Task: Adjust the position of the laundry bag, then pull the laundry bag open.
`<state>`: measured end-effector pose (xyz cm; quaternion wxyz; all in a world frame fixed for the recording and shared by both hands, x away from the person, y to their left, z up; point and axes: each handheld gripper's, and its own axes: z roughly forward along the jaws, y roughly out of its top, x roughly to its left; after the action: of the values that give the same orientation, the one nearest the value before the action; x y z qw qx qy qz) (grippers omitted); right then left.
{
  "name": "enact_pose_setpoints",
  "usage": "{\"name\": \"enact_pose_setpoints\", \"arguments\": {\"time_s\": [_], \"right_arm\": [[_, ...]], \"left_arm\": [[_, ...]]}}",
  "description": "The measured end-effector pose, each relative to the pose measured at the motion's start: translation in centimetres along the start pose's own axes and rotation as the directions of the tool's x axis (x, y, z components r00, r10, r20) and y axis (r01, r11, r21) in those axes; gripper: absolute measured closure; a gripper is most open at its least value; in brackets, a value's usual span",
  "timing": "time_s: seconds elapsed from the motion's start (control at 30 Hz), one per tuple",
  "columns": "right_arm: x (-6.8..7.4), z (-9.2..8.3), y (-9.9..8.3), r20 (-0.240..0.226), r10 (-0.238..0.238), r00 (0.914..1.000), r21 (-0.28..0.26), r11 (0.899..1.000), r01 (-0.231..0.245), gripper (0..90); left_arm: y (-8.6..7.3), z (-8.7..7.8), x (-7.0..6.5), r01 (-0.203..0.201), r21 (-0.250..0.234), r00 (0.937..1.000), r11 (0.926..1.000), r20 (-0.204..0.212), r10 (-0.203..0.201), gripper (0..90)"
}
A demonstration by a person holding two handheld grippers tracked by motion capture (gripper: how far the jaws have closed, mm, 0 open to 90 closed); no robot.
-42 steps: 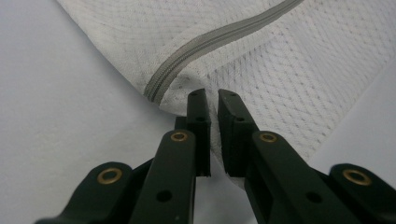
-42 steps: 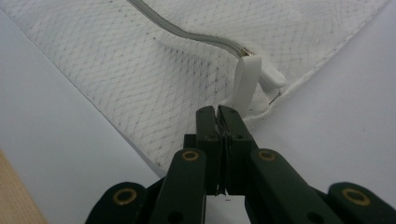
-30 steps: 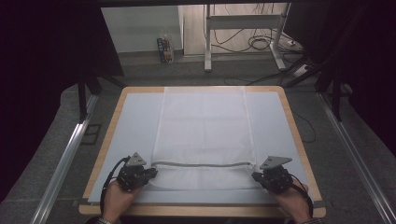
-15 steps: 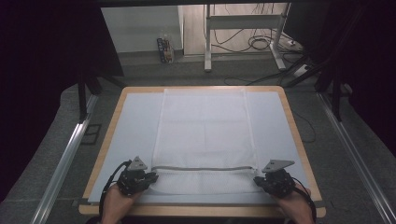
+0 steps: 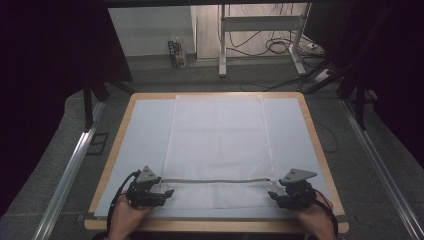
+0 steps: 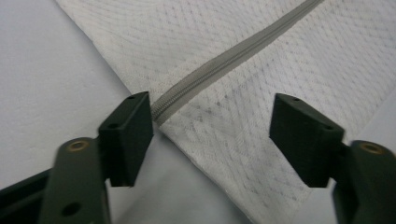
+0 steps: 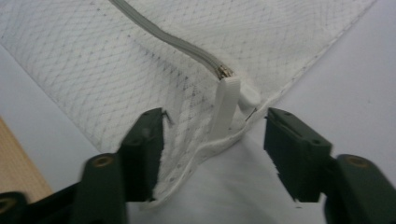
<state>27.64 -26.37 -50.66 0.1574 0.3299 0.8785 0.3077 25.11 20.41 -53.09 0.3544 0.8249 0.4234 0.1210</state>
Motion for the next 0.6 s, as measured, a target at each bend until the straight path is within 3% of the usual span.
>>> {"name": "enact_pose_setpoints", "arguments": {"time_s": [0.23,0.6], "right_arm": [[-0.59,0.35,-0.12,-0.014,0.018,0.9997,-0.023,1.000,-0.018,24.0],[-0.72,0.50,-0.08,-0.014,0.031,0.9994,-0.032,0.999,-0.031,22.6]], "left_arm": [[0.08,0.21,0.15,0.022,0.001,0.9995,0.9997,0.023,-0.023,14.1],[0.17,0.33,-0.13,-0.007,0.007,1.0000,0.9999,0.004,0.007,13.7]]}}
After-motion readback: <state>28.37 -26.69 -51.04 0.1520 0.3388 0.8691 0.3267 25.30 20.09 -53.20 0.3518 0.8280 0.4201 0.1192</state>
